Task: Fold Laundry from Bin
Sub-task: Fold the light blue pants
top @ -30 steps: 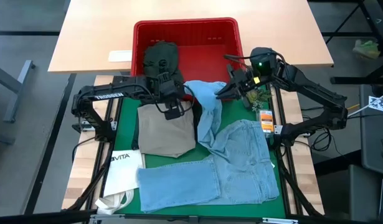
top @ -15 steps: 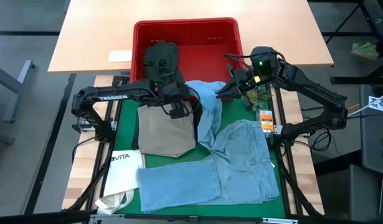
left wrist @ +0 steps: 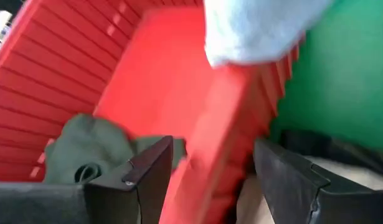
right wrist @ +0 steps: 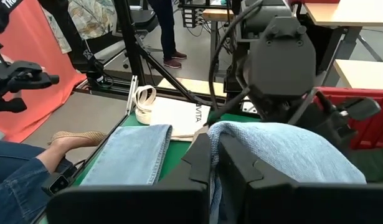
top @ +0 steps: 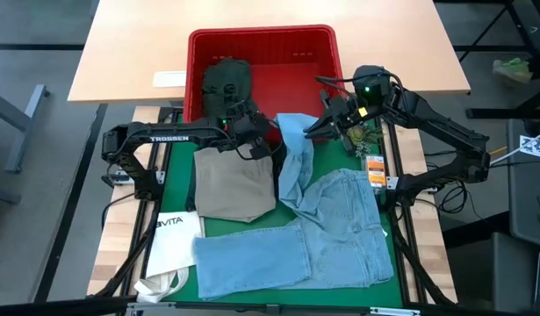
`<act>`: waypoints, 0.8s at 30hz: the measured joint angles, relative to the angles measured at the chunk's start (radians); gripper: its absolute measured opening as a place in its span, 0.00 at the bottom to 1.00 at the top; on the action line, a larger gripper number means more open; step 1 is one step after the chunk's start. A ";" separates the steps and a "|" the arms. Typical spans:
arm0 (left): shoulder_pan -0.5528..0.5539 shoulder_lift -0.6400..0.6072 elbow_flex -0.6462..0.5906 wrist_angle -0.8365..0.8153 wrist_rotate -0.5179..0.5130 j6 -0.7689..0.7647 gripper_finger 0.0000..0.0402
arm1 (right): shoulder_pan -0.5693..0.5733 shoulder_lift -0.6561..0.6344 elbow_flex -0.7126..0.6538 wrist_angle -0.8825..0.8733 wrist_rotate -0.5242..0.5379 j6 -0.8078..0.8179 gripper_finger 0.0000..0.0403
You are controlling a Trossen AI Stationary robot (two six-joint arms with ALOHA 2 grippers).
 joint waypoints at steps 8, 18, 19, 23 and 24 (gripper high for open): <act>0.010 0.000 -0.014 0.109 0.066 0.024 0.55 | 0.000 0.000 0.000 0.010 -0.001 -0.012 0.04; 0.000 0.000 -0.014 0.285 0.225 0.095 0.55 | 0.000 0.000 0.000 0.023 -0.009 -0.024 0.04; 0.001 0.000 -0.014 0.299 0.225 0.096 0.55 | 0.000 0.000 0.000 0.023 -0.015 -0.025 0.04; 0.004 0.000 -0.014 0.343 0.223 0.097 0.55 | 0.000 0.000 0.000 0.023 -0.026 -0.025 0.04; 0.006 0.000 -0.014 0.349 0.221 0.097 0.55 | 0.000 0.000 0.000 0.023 -0.026 -0.024 0.04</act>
